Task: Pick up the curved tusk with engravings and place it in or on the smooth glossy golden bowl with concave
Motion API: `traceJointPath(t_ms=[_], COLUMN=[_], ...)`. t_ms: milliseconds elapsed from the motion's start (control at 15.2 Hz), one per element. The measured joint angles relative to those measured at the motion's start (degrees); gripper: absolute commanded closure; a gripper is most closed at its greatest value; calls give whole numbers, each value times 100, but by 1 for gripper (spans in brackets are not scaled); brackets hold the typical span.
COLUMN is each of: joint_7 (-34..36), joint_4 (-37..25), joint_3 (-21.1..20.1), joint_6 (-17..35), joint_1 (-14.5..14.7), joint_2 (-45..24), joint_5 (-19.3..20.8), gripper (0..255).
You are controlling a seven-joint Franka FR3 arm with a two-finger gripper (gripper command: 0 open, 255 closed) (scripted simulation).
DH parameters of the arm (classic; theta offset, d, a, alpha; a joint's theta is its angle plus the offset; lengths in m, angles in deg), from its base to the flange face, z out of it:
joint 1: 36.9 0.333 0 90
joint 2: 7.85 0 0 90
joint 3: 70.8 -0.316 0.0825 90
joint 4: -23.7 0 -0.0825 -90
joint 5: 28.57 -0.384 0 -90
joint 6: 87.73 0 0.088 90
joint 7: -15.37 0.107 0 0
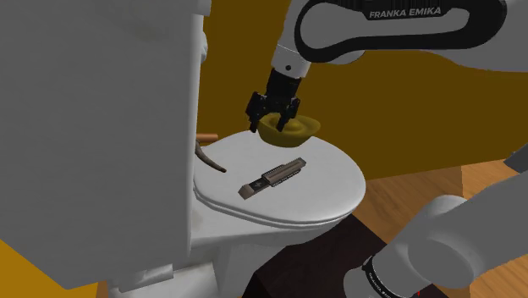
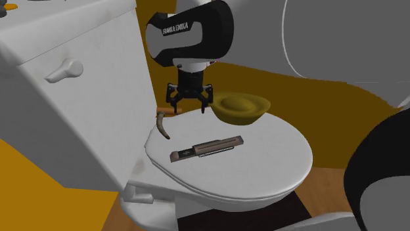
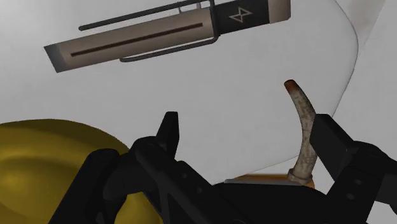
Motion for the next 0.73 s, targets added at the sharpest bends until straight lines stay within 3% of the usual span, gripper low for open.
traceJointPath(t_ms=[330, 726], joint_7=[342, 777], joint_4=[-530, -1523], joint_3=[-239, -399], joint_6=[541, 844], joint_1=[70, 224], joint_2=[-1061, -2374], joint_5=[117, 413], gripper=[0, 0])
